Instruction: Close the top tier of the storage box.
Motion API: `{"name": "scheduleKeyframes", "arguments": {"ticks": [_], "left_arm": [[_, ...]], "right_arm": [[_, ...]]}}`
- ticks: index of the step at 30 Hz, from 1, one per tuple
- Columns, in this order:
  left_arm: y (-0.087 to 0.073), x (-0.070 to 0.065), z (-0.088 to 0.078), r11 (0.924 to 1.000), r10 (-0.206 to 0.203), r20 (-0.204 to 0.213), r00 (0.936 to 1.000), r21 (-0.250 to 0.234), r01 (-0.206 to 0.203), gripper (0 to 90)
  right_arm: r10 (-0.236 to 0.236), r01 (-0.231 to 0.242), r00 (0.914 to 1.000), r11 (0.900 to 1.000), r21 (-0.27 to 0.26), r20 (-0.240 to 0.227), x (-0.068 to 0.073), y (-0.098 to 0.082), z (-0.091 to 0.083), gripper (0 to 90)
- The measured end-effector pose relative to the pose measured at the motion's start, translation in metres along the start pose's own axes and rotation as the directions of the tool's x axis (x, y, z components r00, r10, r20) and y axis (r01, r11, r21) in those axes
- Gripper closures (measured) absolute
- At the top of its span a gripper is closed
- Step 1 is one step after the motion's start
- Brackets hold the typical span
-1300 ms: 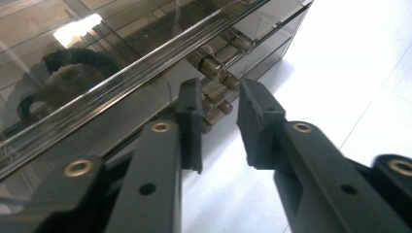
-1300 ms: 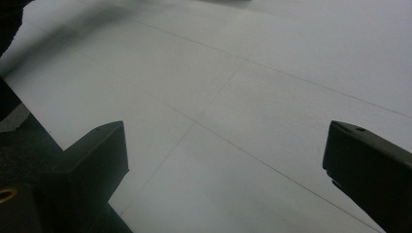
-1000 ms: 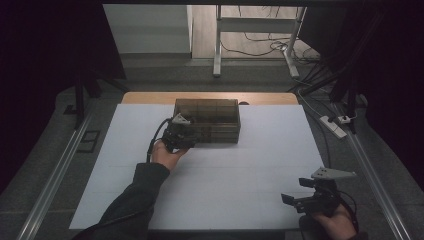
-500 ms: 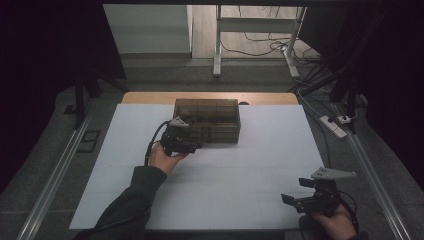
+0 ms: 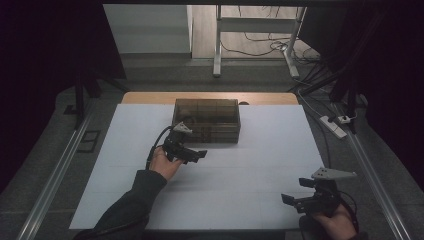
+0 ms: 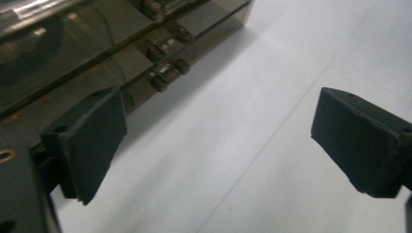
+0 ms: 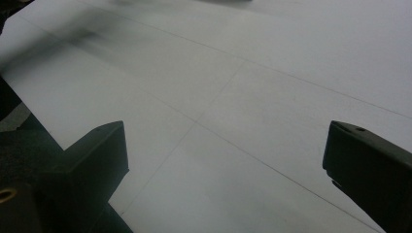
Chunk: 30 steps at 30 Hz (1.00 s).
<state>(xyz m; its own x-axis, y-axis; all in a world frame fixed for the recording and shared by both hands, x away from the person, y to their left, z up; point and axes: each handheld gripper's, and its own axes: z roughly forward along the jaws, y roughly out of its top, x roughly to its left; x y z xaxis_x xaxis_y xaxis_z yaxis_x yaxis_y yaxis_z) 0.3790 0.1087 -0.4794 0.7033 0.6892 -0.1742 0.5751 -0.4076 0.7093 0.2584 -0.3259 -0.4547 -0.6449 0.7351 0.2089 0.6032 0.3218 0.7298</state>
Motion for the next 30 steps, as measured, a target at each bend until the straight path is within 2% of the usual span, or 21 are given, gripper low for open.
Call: {"name": "scheduleKeyframes", "arguments": {"ticks": [5, 7, 10, 23, 26, 30], "left_arm": [[-0.003, -0.003, -0.006, 0.9996, -0.008, 0.042, 0.9991, -0.025, 0.009, 2.2], [-0.005, -0.004, -0.007, 0.9998, -0.004, 0.055, 0.9985, -0.021, 0.005, 0.0], [-0.009, -0.006, -0.008, 0.9996, 0.016, 0.061, 0.998, -0.024, -0.014, 0.0], [-0.02, -0.008, -0.02, 0.9988, 0.021, 0.117, 0.9929, -0.047, -0.016, 0.0], [-0.021, -0.01, -0.021, 0.9985, 0.041, 0.132, 0.9904, -0.041, -0.036, 0.0], [-0.023, -0.013, -0.021, 0.9978, 0.063, 0.127, 0.9899, -0.03, -0.06, 0.0]], "right_arm": [[0.002, -0.002, 1.0, 1.0, -0.002, -0.001, 0.0, 0.0, 0.0, 2.6], [0.004, -0.004, 1.0, 1.0, -0.003, -0.001, 0.0, 0.0, 0.0, 2.6], [0.005, -0.005, 1.0, 1.0, -0.003, -0.003, -0.001, 0.0, -0.001, 2.6], [0.005, -0.005, 1.0, 1.0, -0.002, -0.005, 0.0, 0.0, -0.001, 2.6], [0.004, -0.004, 1.0, 1.0, -0.003, -0.004, 0.0, 0.0, -0.001, 2.6], [0.005, -0.005, 1.0, 1.0, -0.002, -0.004, 0.0, 0.0, -0.001, 2.6]]}}
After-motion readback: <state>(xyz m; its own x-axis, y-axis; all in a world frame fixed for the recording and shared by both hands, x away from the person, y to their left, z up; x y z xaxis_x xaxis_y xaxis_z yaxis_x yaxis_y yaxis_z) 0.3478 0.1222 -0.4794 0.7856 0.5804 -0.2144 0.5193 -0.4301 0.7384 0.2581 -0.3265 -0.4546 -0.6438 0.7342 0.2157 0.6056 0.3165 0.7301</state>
